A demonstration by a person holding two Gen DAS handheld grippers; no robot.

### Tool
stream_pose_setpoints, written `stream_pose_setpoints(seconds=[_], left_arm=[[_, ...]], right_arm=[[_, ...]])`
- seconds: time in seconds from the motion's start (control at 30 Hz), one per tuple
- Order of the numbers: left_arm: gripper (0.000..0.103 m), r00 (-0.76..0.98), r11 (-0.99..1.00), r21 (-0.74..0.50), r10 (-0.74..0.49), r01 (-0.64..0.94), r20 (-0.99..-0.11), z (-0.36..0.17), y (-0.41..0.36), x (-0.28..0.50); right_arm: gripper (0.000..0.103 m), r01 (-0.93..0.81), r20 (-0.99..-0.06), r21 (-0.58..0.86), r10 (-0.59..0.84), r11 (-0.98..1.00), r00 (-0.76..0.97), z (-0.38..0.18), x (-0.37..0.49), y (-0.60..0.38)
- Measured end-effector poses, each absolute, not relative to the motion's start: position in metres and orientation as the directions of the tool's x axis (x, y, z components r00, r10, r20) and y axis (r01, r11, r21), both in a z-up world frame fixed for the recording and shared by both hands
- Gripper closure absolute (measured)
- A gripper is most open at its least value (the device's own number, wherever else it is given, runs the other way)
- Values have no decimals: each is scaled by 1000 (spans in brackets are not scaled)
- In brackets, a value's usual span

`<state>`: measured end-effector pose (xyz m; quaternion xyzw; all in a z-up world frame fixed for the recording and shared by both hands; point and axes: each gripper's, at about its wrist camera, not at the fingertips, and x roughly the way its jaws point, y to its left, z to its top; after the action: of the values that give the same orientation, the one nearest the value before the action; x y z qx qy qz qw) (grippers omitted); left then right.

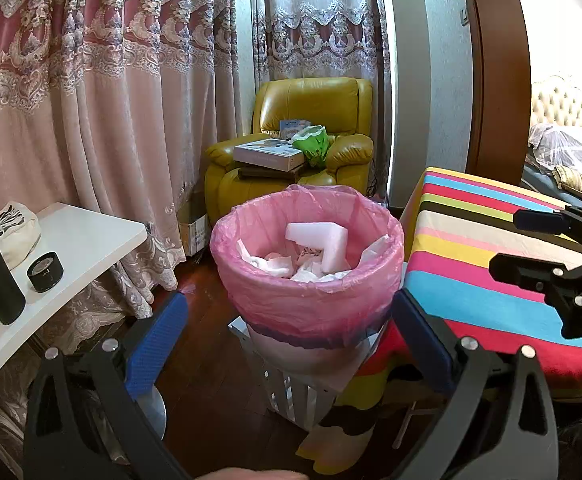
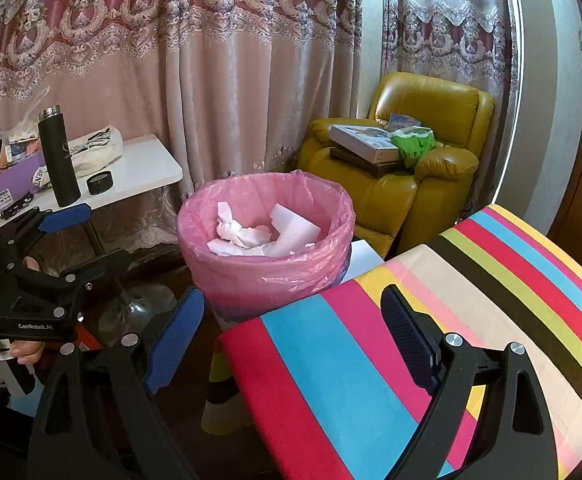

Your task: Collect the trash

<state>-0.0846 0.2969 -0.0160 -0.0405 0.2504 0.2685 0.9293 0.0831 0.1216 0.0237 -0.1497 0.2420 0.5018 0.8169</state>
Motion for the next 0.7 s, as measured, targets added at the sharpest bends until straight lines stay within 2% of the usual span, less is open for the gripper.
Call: stream_pose_setpoints(seconds=[0.7], left_arm=[[4, 730, 856, 65, 474, -512, -493, -15, 295, -83]], right_arm=[[18, -887, -545, 17, 748, 461, 378, 23, 84, 123]])
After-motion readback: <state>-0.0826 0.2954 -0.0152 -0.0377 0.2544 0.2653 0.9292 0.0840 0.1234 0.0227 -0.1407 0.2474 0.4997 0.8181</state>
